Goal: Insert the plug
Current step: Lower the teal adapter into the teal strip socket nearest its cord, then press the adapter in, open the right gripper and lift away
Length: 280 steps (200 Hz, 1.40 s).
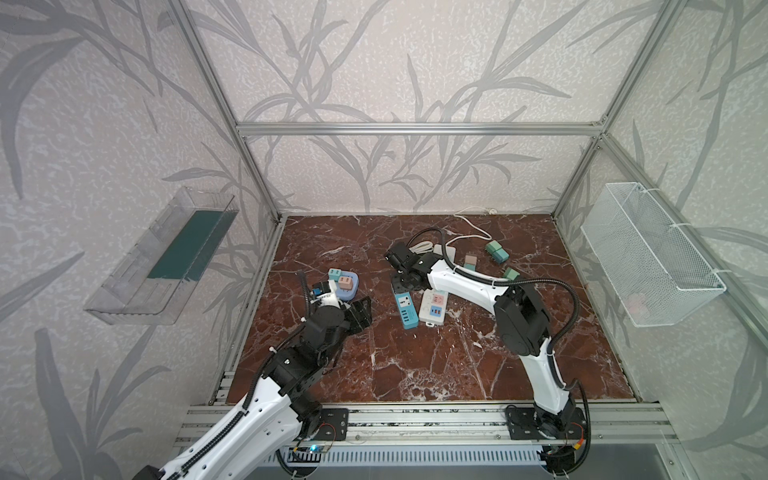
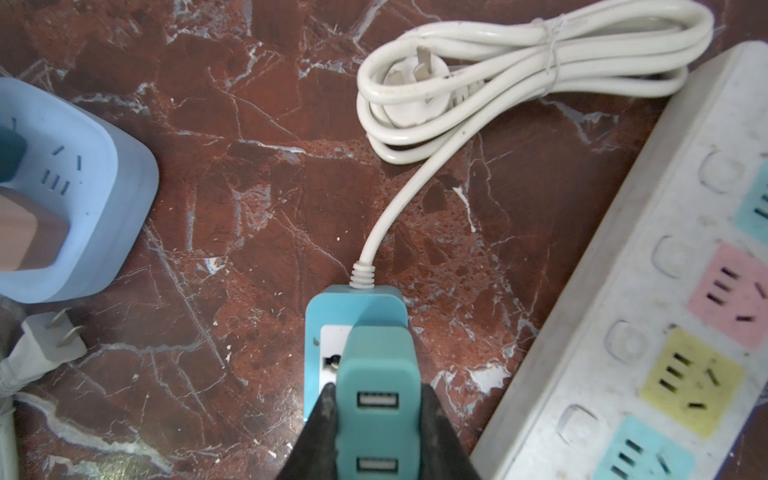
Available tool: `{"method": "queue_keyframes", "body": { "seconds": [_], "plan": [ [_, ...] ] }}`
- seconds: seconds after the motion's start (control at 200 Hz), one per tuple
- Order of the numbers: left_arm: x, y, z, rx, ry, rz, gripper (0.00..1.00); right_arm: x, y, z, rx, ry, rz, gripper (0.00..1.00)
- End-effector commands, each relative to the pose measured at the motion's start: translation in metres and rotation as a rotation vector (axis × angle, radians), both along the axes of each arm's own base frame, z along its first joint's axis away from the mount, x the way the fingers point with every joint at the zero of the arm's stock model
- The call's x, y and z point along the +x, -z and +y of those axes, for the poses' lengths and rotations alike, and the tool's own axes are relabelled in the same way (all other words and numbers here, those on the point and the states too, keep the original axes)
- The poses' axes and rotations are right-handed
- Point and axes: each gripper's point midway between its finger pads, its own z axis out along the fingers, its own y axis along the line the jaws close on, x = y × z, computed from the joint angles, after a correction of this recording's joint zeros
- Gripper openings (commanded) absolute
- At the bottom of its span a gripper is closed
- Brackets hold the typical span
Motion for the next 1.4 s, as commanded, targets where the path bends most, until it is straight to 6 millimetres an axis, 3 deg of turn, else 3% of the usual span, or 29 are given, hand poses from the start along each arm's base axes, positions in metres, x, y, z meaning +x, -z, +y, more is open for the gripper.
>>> {"method": "queue_keyframes", "body": {
  "seconds": [0.0,0.205,0.33,0.645,0.805,1.055,1.16,1.25,1.395],
  "plan": [
    [0.000,-0.001,0.009,0.005,-0.040,-0.013,0.87,-0.026,0.001,-0.005,-0.062,-0.073,0.106,0.44],
    [-0.002,-0.005,0.012,-0.004,-0.047,-0.046,0.91,-0.018,-0.053,0.000,-0.005,-0.131,0.029,0.53],
    [-0.001,-0.009,0.011,-0.015,-0.043,-0.069,0.92,-0.014,-0.065,-0.003,-0.003,-0.135,-0.024,0.54],
    [0.004,-0.009,0.002,-0.023,-0.017,-0.061,0.92,0.002,-0.034,-0.023,-0.040,-0.094,0.030,0.52],
    [0.003,-0.008,0.003,-0.024,-0.017,-0.062,0.92,0.001,-0.010,-0.027,-0.056,-0.089,0.076,0.51],
    [0.003,-0.010,0.002,-0.031,-0.016,-0.071,0.92,-0.002,0.006,-0.037,-0.076,-0.073,0.106,0.50],
    [0.004,-0.009,0.001,-0.029,-0.013,-0.066,0.92,-0.001,-0.007,-0.037,-0.060,-0.074,0.084,0.49],
    [0.004,-0.008,0.001,-0.030,-0.013,-0.065,0.92,0.001,-0.031,-0.035,-0.032,-0.080,0.038,0.50],
    [0.005,-0.008,-0.001,-0.033,-0.007,-0.064,0.92,0.013,-0.077,-0.057,-0.023,-0.023,-0.075,0.55]
  ]
}}
